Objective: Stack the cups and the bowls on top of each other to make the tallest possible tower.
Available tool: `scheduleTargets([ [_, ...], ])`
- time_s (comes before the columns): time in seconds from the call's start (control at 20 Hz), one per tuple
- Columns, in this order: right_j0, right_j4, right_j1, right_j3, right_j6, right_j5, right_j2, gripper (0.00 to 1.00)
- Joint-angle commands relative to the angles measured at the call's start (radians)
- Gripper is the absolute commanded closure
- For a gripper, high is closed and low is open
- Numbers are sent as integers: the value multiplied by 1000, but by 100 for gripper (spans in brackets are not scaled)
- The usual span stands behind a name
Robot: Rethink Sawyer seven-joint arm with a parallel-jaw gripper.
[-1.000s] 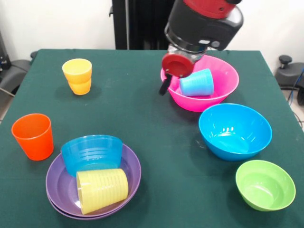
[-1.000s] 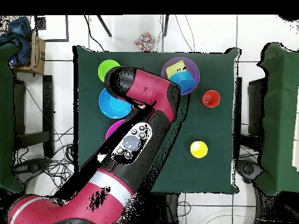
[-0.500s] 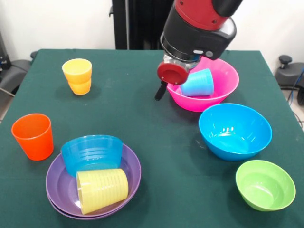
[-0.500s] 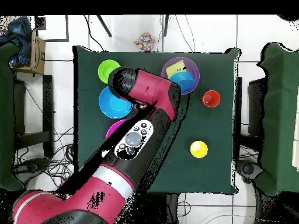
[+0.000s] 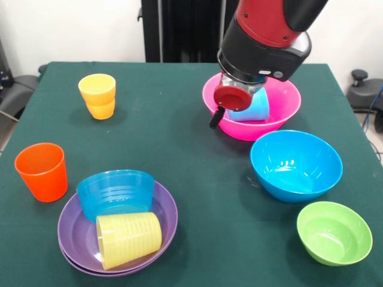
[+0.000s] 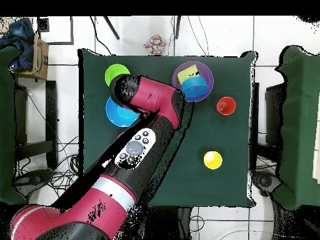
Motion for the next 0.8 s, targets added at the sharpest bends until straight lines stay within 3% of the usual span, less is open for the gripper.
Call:
scheduleTargets([
  [0.05,-3,52,34,15,230,87,140,0],
  [0.4,9,73,43,34,228,59,122,0],
  [0.55,11,109,41,67,236,6,140,0],
  [0.8,21,148,49,87,259,-1,150,0],
])
